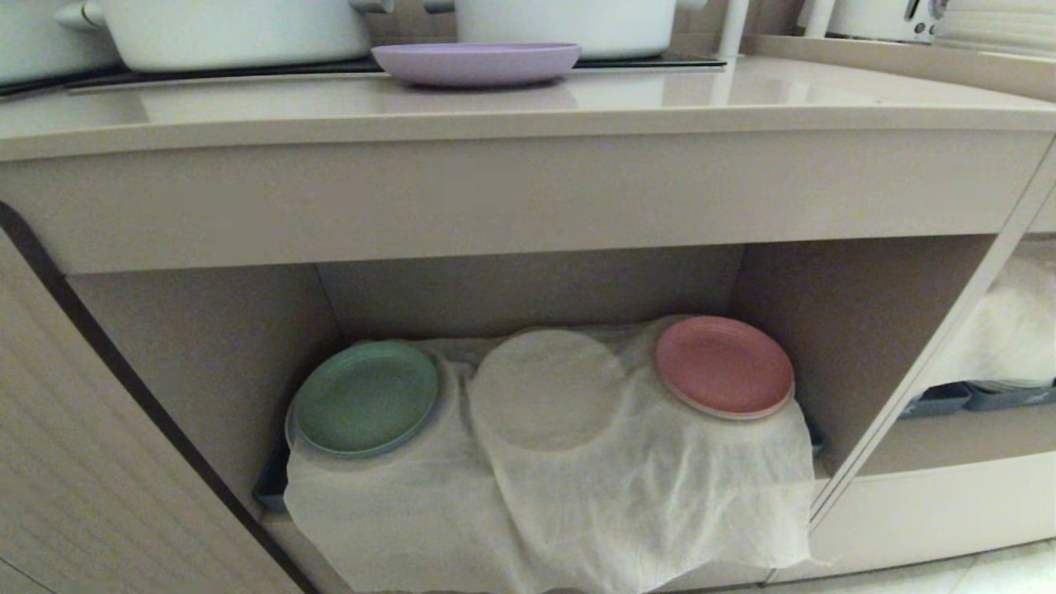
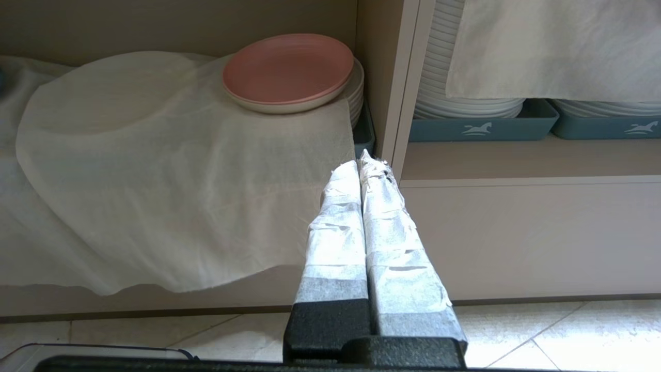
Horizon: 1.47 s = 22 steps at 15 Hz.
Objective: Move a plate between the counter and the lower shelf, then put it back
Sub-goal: Pick up the plate
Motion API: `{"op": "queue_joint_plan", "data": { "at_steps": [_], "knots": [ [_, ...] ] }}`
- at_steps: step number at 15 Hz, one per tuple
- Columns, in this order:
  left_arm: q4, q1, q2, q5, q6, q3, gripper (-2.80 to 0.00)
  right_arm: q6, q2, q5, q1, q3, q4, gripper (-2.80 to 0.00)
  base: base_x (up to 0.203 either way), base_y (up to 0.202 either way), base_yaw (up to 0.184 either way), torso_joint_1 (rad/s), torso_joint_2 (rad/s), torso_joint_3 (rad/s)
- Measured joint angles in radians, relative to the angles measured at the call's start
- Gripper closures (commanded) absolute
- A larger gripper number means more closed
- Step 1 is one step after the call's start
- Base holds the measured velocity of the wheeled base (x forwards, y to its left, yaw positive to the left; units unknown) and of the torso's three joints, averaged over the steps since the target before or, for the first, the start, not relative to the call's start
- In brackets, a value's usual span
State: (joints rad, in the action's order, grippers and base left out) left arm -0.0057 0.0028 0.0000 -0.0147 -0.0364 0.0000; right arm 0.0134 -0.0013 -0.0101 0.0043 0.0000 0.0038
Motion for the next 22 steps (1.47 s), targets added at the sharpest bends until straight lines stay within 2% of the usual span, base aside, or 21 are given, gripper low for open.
{"op": "queue_joint_plan", "data": {
  "at_steps": [22],
  "knots": [
    [0.0,0.0,0.0,0.0,0.0,0.0,0.0,0.002,0.0,0.0,0.0,0.0,0.001,0.0,0.0,0.0,0.0,0.0,0.0,0.0]
  ]
}}
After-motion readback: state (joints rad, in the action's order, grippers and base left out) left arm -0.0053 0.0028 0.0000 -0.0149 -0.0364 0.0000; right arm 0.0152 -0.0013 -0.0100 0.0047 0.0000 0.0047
